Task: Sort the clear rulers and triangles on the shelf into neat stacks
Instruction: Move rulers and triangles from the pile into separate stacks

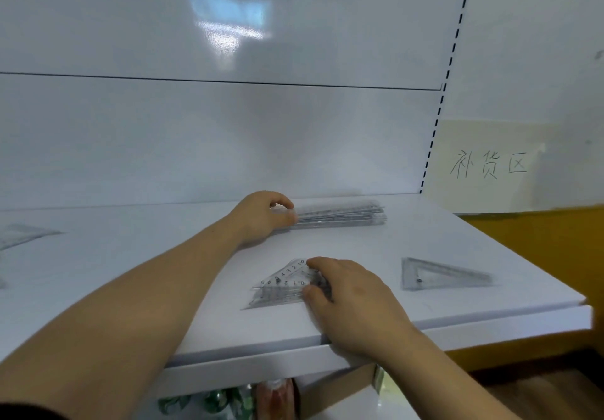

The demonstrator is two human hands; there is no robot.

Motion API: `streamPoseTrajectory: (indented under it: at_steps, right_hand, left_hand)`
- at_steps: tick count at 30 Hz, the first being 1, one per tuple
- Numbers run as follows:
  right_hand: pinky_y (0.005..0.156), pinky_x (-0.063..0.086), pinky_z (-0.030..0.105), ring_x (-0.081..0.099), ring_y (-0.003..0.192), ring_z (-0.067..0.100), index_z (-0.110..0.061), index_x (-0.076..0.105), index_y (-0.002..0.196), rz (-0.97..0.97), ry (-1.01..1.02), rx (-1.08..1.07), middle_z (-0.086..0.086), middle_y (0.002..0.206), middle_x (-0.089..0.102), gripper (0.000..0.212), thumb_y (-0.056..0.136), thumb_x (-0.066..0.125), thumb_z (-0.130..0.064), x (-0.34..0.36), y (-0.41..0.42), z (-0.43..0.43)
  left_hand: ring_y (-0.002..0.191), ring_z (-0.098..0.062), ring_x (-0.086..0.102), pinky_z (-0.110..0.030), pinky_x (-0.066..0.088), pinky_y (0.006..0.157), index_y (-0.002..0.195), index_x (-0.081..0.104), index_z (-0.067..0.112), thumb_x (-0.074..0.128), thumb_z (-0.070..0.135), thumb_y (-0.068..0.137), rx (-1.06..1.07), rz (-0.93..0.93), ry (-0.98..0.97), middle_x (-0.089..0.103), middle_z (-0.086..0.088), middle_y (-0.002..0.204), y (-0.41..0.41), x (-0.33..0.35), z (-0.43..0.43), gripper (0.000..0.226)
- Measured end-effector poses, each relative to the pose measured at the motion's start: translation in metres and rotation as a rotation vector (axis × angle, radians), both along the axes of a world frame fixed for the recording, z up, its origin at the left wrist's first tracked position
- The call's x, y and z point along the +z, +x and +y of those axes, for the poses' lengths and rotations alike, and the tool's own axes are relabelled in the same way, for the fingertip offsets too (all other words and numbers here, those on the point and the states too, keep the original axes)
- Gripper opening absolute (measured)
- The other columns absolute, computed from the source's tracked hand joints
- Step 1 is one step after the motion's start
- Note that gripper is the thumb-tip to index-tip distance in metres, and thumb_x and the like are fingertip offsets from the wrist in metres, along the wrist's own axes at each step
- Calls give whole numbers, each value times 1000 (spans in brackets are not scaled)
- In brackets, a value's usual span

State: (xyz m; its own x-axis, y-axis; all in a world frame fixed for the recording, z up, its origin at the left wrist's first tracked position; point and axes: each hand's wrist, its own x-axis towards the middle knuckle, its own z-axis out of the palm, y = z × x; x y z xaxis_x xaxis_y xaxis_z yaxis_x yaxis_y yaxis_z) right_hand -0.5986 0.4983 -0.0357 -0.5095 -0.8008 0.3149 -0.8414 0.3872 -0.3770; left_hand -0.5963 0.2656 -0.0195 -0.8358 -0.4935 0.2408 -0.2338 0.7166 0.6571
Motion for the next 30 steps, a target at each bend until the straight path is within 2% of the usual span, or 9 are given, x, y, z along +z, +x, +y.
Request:
streamPoseTrajectory:
  at_steps: [3, 7, 12, 15, 18, 20, 23, 26, 30]
  right_hand:
    - [99, 33, 27, 44, 119, 12, -29, 44, 133, -6, 9, -3, -9, 130, 52, 38, 97, 39, -40, -1, 1, 0]
    - [106, 27, 27, 37, 128, 11, -29, 35, 140, 0, 52, -10, -10, 140, 44, 47, 97, 36, -44, -3, 1, -2]
    - [115, 16, 31, 26, 137, 10, -27, 26, 148, 17, 102, -24, -9, 150, 32, 59, 95, 34, -51, -4, 2, -2]
    - [115, 17, 34, 27, 136, 13, -26, 25, 147, 19, 116, -27, -7, 149, 33, 62, 93, 34, -54, -2, 2, -1]
    - [113, 23, 33, 31, 134, 14, -24, 27, 146, -14, 112, -1, -6, 147, 37, 65, 91, 38, -57, 2, 1, 1]
    - [111, 27, 33, 32, 134, 15, -25, 28, 146, -65, 110, 13, -6, 148, 36, 68, 89, 42, -59, 13, -3, 2]
    - [110, 27, 35, 29, 139, 16, -28, 28, 147, -68, 111, 26, -6, 153, 30, 70, 88, 42, -63, 41, -13, -11]
    - [110, 30, 41, 32, 138, 22, -26, 27, 147, -22, 191, 79, -2, 154, 30, 71, 88, 42, -63, 64, -17, -47]
    - [112, 29, 41, 30, 139, 25, -22, 24, 148, 47, 323, 163, 3, 155, 28, 74, 89, 40, -64, 70, 0, -105]
  left_hand:
    - [110, -12, 53, -23, 36, 91, 105, 66, 23, 71, 30, 82, -24, -14, -32, 61, 2, 114, -1, -1, -2, 25]
    - [104, -9, 49, -22, 34, 91, 114, 63, 22, 65, 28, 88, -34, -29, -142, 57, 4, 116, -2, 0, -2, 27]
    - [105, -14, 53, -28, 41, 92, 114, 59, 26, 68, 30, 85, -47, -93, -207, 58, 3, 117, -3, 0, -3, 31]
    - [113, -17, 52, -26, 39, 95, 128, 52, 27, 68, 31, 84, -14, -105, -169, 54, 1, 128, -1, 2, 3, 47]
    - [134, -18, 36, -31, 29, 109, 145, 32, 29, 65, 44, 84, 22, -162, -173, 34, 3, 150, 9, 10, 12, 71]
    - [138, -18, 31, -31, 25, 111, 146, 30, 26, 61, 48, 86, 40, -189, -201, 30, 2, 153, 21, 17, 18, 71]
    - [135, -17, 36, -26, 28, 104, 142, 37, 23, 56, 45, 90, 77, -246, -233, 37, 2, 149, 52, 24, 24, 60]
    - [139, -16, 29, -28, 22, 111, 144, 33, 26, 52, 54, 89, 191, -347, -230, 29, 5, 153, 97, 24, 18, 65]
    - [139, -16, 29, -32, 23, 113, 144, 34, 27, 50, 59, 87, 331, -408, -204, 29, 7, 153, 169, 20, 8, 67]
